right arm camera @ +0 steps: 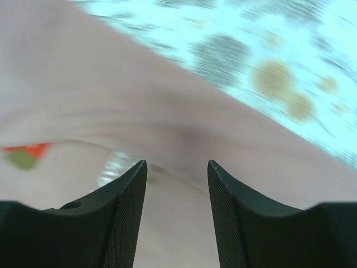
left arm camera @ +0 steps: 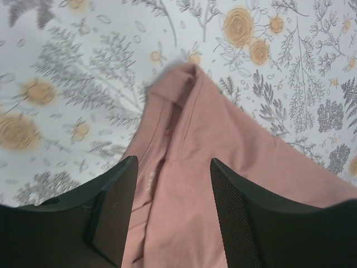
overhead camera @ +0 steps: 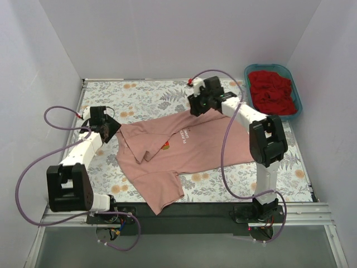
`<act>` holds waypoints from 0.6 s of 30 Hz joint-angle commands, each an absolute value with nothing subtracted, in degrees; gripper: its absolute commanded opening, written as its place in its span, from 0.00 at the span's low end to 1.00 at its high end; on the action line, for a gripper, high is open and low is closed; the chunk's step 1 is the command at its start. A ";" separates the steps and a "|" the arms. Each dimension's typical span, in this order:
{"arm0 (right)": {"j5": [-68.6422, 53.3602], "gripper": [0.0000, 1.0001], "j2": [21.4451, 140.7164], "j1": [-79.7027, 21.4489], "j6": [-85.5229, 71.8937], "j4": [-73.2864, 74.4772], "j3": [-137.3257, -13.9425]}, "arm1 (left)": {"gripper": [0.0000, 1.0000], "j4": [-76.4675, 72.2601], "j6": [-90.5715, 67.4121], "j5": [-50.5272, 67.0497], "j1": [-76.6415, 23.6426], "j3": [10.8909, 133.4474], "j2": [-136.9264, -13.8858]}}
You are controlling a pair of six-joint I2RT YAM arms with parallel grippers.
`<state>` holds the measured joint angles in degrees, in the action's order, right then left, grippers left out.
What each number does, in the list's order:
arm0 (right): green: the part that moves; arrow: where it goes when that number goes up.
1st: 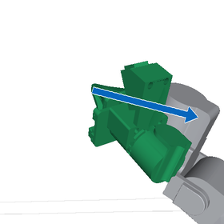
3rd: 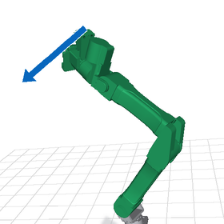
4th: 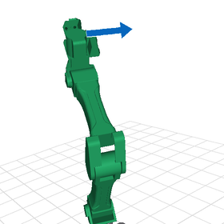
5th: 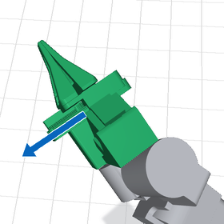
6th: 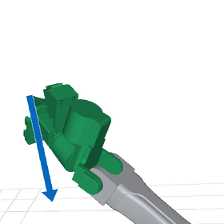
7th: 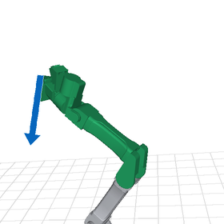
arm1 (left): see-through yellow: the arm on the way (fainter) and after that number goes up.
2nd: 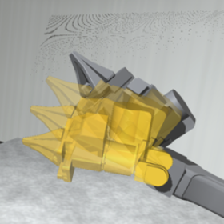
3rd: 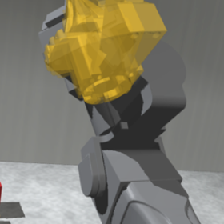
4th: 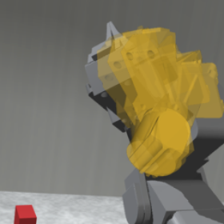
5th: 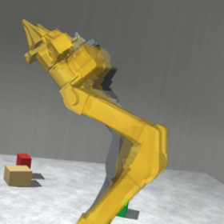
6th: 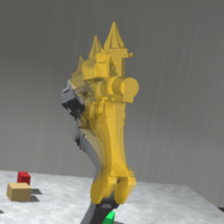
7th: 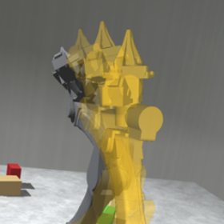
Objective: Fold and stack the t-shirts
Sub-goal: Fold the tshirt
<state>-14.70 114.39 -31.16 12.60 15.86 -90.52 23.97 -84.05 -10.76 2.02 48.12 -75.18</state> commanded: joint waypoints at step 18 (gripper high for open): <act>-15.03 0.52 122.34 -11.17 -6.24 5.10 -88.86 | 0.27 15.21 -83.50 -7.56 1.93 59.68 -99.31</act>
